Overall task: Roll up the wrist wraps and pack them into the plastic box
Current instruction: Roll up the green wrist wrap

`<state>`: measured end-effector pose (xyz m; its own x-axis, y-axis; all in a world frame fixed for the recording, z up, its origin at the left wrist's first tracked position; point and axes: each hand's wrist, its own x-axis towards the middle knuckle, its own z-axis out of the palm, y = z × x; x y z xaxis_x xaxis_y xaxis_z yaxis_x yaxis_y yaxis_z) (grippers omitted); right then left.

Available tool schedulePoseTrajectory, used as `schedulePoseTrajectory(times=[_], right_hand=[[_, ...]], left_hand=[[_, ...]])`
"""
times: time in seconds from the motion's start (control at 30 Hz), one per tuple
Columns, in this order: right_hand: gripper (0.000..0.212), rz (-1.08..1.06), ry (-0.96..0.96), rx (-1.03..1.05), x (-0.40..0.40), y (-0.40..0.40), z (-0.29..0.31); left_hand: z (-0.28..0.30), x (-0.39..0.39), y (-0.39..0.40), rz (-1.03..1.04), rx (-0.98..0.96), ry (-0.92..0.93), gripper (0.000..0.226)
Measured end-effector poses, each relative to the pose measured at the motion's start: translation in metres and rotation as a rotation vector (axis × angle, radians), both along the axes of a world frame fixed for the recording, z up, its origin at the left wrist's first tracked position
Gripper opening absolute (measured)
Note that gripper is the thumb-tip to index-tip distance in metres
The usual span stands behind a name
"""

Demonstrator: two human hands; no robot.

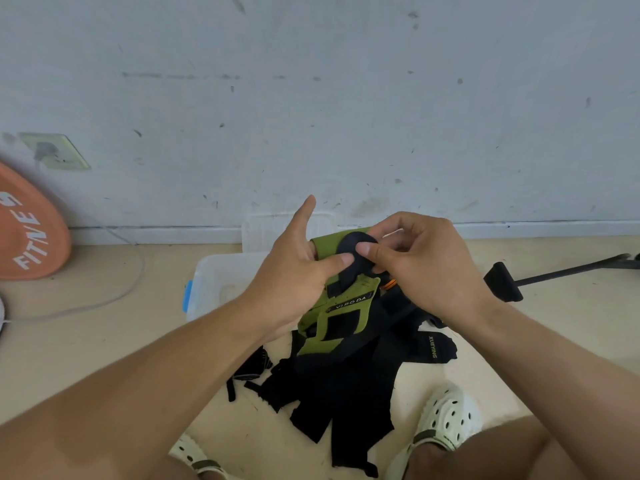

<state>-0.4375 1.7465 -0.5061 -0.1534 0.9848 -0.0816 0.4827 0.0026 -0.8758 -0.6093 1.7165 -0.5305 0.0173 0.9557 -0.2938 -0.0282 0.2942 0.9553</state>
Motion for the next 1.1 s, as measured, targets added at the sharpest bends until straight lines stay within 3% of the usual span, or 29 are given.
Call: schedulePoseTrajectory(times=[0.13,0.2,0.33,0.6,0.67,0.77,0.83,0.9,1.0,1.1], right_hand=[[0.031,-0.036,-0.16,0.06,0.0,0.003,0.0],[0.039,-0.002,-0.271,-0.004,0.003,0.007,0.002],[0.041,0.103,-0.104,-0.199,0.004,0.007,0.0],[0.049,0.146,-0.146,-0.122,-0.004,0.002,-0.01],[0.048,0.152,-0.155,-0.114,-0.004,0.002,-0.012],[0.042,0.103,-0.129,-0.063,-0.006,0.002,-0.016],[0.04,0.084,-0.114,-0.02,-0.008,0.002,-0.018],[0.039,0.078,-0.138,0.025,-0.009,0.0,-0.02],[0.039,0.074,-0.172,0.025,-0.007,-0.002,-0.02],[0.045,0.202,-0.254,-0.036,-0.003,-0.001,-0.013]], left_hand=[[-0.008,-0.001,0.002,0.078,0.012,0.009,0.097],[-0.01,-0.002,0.002,0.114,0.031,0.003,0.094],[-0.013,-0.002,0.003,0.194,0.05,0.038,0.081],[-0.008,0.002,-0.001,0.153,0.05,0.274,0.066],[-0.006,0.001,-0.001,0.201,-0.024,0.223,0.069],[-0.004,-0.001,0.0,0.358,-0.166,-0.048,0.077],[-0.003,-0.001,0.001,0.438,-0.244,-0.235,0.063],[-0.004,0.0,0.001,0.405,-0.306,-0.311,0.042],[-0.007,-0.001,0.001,0.3,-0.309,-0.24,0.025],[-0.005,-0.008,0.003,0.205,-0.185,-0.02,0.013]])
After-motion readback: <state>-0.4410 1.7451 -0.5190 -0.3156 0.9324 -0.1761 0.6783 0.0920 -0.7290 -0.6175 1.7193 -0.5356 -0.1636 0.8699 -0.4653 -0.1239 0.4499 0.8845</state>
